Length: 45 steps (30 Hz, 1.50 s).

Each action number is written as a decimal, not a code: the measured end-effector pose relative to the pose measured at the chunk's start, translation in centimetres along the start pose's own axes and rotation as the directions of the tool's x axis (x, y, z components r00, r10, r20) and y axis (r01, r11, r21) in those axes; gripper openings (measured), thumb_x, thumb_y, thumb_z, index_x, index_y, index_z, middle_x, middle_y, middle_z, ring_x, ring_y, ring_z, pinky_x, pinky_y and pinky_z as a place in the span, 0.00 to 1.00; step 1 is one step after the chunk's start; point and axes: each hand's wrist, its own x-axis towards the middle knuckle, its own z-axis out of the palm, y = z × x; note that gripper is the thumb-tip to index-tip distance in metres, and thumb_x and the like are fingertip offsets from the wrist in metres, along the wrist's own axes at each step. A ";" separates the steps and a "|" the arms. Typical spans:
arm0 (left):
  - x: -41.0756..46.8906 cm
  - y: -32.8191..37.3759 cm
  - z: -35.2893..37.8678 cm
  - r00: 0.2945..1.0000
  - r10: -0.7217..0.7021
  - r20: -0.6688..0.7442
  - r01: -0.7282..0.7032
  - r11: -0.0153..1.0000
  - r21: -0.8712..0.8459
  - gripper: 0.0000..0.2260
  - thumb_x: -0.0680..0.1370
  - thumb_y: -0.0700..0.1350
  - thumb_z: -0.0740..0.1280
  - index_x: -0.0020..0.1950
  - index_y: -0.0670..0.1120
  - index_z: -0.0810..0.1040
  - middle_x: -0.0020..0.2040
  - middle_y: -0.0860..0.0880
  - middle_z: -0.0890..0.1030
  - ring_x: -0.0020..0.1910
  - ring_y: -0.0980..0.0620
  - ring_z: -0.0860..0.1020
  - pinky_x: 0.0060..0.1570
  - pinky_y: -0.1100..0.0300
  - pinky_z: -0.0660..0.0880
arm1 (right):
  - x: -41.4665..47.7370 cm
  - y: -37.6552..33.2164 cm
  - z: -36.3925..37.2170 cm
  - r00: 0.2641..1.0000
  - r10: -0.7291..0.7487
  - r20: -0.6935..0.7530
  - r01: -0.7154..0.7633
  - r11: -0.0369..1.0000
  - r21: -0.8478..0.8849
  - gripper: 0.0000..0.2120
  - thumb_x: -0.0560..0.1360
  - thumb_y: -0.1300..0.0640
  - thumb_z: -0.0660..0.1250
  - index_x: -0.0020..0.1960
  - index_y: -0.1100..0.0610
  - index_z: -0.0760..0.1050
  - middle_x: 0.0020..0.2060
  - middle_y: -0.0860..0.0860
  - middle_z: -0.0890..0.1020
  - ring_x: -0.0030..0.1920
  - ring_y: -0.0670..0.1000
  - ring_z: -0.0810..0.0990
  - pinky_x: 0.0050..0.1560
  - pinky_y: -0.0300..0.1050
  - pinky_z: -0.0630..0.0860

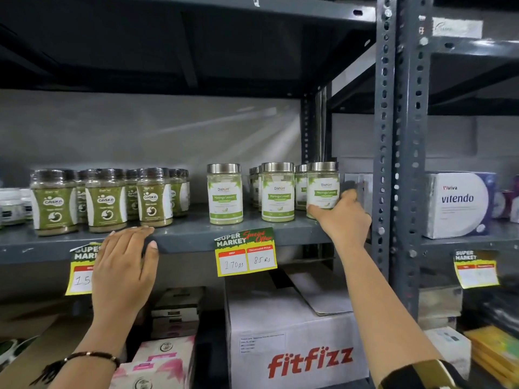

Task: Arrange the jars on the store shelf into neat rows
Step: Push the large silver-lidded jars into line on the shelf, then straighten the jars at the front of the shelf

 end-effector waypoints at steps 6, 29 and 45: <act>0.0 0.1 -0.2 1.000 -0.011 0.014 0.011 1.000 -0.013 0.19 0.78 0.48 0.53 0.56 0.38 0.77 0.52 0.40 0.80 0.55 0.40 0.74 0.60 0.45 0.66 | 0.1 0.1 0.3 1.000 -0.008 -0.022 0.008 1.000 0.001 0.32 0.64 0.41 0.71 0.55 0.64 0.69 0.48 0.60 0.81 0.49 0.60 0.79 0.51 0.52 0.69; -0.1 0.1 0.1 1.000 -0.017 -0.008 0.017 1.000 0.006 0.17 0.77 0.48 0.55 0.54 0.39 0.76 0.51 0.39 0.79 0.54 0.40 0.74 0.58 0.45 0.65 | -4.4 -4.1 1.0 0.948 -0.296 -0.117 0.315 0.925 0.215 0.31 0.70 0.44 0.69 0.64 0.62 0.69 0.55 0.57 0.77 0.56 0.57 0.76 0.60 0.55 0.68; 0.1 -0.5 0.0 1.000 0.023 0.012 -0.023 1.000 -0.005 0.17 0.77 0.48 0.54 0.55 0.39 0.77 0.52 0.41 0.79 0.54 0.42 0.74 0.60 0.49 0.64 | -3.4 -6.3 2.8 0.991 -0.089 0.102 0.082 0.994 0.074 0.24 0.63 0.43 0.73 0.49 0.59 0.73 0.45 0.54 0.81 0.47 0.56 0.80 0.47 0.50 0.75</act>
